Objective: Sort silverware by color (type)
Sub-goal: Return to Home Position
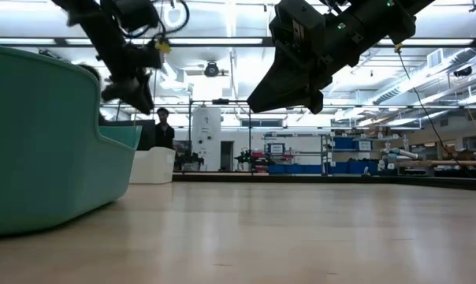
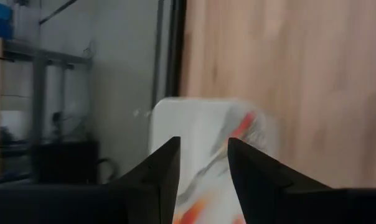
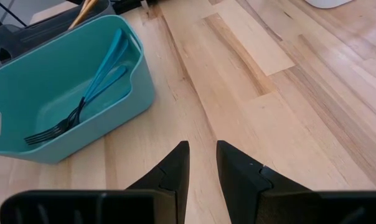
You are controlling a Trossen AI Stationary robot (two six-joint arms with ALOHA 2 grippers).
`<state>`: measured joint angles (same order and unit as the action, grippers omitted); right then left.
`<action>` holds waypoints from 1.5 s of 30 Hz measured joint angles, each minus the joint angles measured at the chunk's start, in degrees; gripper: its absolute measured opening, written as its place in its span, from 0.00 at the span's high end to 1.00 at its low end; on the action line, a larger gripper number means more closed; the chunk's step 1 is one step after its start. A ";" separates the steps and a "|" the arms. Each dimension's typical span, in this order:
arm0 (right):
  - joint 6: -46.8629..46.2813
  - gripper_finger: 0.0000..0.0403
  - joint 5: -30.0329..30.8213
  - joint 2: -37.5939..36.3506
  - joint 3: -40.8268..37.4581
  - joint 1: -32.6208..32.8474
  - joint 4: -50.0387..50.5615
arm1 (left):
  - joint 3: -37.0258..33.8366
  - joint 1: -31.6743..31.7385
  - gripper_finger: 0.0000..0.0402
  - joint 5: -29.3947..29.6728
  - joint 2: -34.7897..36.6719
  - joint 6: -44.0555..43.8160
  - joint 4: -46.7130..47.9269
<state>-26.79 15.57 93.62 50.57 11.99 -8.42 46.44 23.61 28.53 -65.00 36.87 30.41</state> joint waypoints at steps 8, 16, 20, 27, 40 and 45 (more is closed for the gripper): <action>1.90 0.77 -0.02 -0.24 0.00 0.00 -0.10 | 0.00 -7.05 0.65 -14.02 7.70 -17.92 1.45; 4.40 0.77 1.26 -2.43 -0.02 0.22 1.12 | -3.70 -18.54 0.65 -18.91 14.72 -30.34 -1.61; 6.18 0.77 4.81 -5.78 0.00 0.99 1.90 | -11.17 -23.43 0.65 -18.17 18.55 -35.29 -8.45; 7.62 0.77 11.98 -11.34 -0.13 3.26 7.70 | -21.98 -29.62 0.65 -15.43 26.42 -41.88 -20.62; 13.44 0.82 4.09 -32.45 -23.76 1.09 -16.16 | -32.70 -37.98 0.65 -10.70 34.41 -42.39 -39.02; 12.63 0.85 2.79 -42.65 -30.71 -0.95 -21.38 | -32.68 -41.00 0.65 -9.07 35.84 -38.72 -40.47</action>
<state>-14.15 18.36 50.97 19.86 11.03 -29.80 13.76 -17.39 19.46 -29.16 -1.86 -10.06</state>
